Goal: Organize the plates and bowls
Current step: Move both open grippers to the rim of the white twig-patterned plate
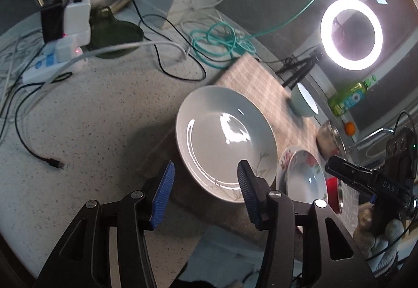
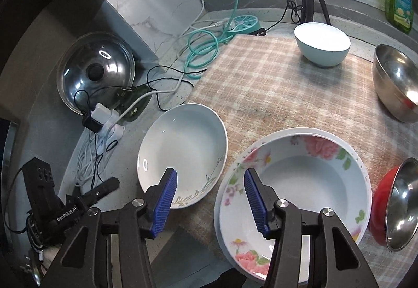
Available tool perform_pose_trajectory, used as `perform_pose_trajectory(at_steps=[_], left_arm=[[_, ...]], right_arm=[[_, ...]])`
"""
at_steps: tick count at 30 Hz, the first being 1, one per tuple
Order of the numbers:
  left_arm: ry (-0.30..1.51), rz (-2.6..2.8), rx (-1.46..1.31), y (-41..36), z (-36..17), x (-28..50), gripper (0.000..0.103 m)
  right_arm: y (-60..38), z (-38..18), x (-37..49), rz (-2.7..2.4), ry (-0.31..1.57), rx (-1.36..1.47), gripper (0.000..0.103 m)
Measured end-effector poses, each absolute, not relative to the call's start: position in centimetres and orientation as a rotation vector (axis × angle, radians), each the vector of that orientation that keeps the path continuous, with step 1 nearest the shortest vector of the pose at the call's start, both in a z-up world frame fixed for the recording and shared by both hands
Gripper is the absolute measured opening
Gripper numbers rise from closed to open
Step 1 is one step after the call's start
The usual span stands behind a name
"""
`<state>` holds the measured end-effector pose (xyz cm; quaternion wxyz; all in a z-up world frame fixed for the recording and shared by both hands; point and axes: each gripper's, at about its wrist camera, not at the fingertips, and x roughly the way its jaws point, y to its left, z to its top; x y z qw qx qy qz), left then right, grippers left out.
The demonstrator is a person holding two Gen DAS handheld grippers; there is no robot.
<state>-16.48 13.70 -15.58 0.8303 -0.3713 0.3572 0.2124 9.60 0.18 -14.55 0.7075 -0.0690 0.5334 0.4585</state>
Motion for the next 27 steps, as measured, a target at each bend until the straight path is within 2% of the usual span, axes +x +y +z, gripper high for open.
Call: perform_pose_trajectory(at_steps=[10,12,15,20,22,23,25,27], left_arm=[[0.883,0.495,-0.88,13.4,-17.3,-15.2,0.053],[0.905,0.514,-0.858,13.2,-17.4,-15.0,0.047],[0.939,0.496,-0.76,12.6,-16.9,-14.1,0.03],[0.954,0.478,-0.749,13.3,-17.2,-13.0,0.024],[0.954,0.473,-0.767,14.0,-17.5,-12.6,0.021],[0.955,0.475,-0.768,14.3,-17.6,-12.5,0.021],[0.966,0.472,-0.769,14.9,-18.0,-12.1,0.021],[0.972,0.482,-0.768,15.4,-18.1,-11.9,0.018]], right_arm=[[0.4,-14.3,10.8,1.041,1.168,-0.202,0.05],[0.8,-14.5,11.0,1.044,1.166,-0.223,0.05],[1.7,-14.9,11.3,1.049,1.164,-0.263,0.05],[3.9,-16.1,11.9,1.061,1.177,-0.321,0.049],[5.0,-16.8,12.5,1.058,1.197,-0.332,0.044],[5.4,-17.1,12.7,1.06,1.214,-0.325,0.037],[6.2,-17.8,13.3,1.065,1.262,-0.303,0.03],[6.9,-18.6,14.0,1.054,1.302,-0.286,0.026]])
